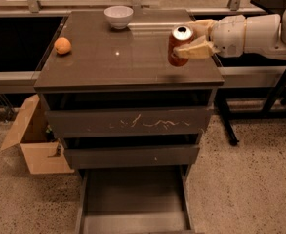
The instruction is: Pick coke can from bottom drawer and place on counter
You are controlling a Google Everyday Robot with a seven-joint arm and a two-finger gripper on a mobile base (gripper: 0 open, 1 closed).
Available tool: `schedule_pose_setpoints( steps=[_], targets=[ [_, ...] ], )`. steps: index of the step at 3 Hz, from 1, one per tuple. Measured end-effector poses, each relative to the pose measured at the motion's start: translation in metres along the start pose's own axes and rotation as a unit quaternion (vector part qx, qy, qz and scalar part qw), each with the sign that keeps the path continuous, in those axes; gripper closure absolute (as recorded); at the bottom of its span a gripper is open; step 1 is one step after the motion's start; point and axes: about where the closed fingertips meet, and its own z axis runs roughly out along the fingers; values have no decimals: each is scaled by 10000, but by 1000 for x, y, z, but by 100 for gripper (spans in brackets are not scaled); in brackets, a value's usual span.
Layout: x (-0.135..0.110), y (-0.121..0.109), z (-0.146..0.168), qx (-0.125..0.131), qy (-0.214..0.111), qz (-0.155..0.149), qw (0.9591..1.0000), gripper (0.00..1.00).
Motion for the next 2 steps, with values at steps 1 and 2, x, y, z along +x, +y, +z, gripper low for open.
schedule_pose_setpoints(
  steps=[1, 2],
  targets=[
    [4, -21, -2, 429, -74, 458, 9980, 100],
    [21, -49, 2, 867, -28, 1267, 9881, 100]
  ],
)
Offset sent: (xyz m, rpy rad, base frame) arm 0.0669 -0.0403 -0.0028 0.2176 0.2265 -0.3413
